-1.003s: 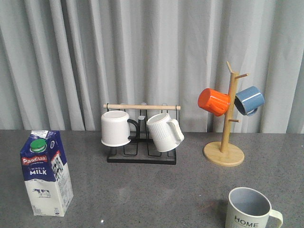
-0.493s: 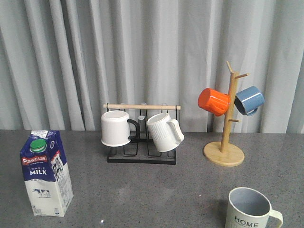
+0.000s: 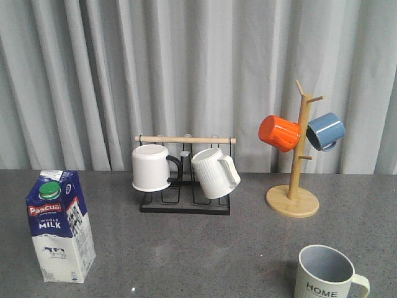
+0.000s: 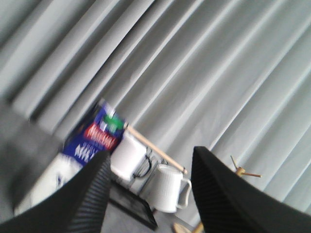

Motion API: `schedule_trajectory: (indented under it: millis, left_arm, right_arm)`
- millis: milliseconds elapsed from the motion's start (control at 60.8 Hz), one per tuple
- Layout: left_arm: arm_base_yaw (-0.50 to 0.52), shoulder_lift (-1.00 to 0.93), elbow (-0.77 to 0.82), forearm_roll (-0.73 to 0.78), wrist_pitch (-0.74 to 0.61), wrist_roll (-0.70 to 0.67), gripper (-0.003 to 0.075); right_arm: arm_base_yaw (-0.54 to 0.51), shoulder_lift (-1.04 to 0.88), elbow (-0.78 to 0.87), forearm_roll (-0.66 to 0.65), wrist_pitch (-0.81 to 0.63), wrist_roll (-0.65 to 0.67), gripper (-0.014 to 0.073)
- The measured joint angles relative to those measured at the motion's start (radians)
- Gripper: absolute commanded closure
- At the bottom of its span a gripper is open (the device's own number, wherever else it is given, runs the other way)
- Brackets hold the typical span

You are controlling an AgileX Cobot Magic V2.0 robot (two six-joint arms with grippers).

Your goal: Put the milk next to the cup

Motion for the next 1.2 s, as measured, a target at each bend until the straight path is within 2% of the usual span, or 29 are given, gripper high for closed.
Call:
schedule_trajectory:
  millis: [115, 230, 329, 427, 559, 740, 888, 1200]
  left_arm:
    - [0.0, 0.093, -0.223, 0.176, 0.179, 0.01, 0.0343]
    - [0.0, 0.253, -0.432, 0.213, 0.408, 0.12, 0.0343]
    - [0.0, 0.414, -0.592, 0.155, 0.564, 0.334, 0.0343]
    - [0.0, 0.552, -0.687, 0.049, 0.646, 0.531, 0.0343]
    - [0.0, 0.688, -0.739, -0.099, 0.679, 0.686, 0.0343]
    - [0.0, 0.78, -0.744, -0.183, 0.695, 0.746, 0.0343]
    - [0.0, 0.791, -0.744, -0.187, 0.697, 0.752, 0.0343]
    - [0.0, 0.791, -0.744, -0.19, 0.697, 0.754, 0.0343]
  right_arm:
    - [0.0, 0.137, -0.274, -0.06, 0.184, -0.037, 0.0079]
    - [0.0, 0.301, -0.503, -0.011, 0.356, -0.215, 0.009]
    - [0.0, 0.471, -0.657, 0.158, 0.494, -0.444, 0.0099]
    - [0.0, 0.618, -0.747, 0.366, 0.635, -0.651, 0.0111]
    - [0.0, 0.764, -0.74, 0.52, 0.764, -0.758, 0.0124]
    - [0.0, 0.903, -0.627, 0.545, 0.771, -0.771, 0.0124]
    - [0.0, 0.976, -0.541, 0.54, 0.68, -0.771, 0.0124]
    - [0.0, 1.122, -0.523, 0.489, 0.521, -0.771, 0.0124]
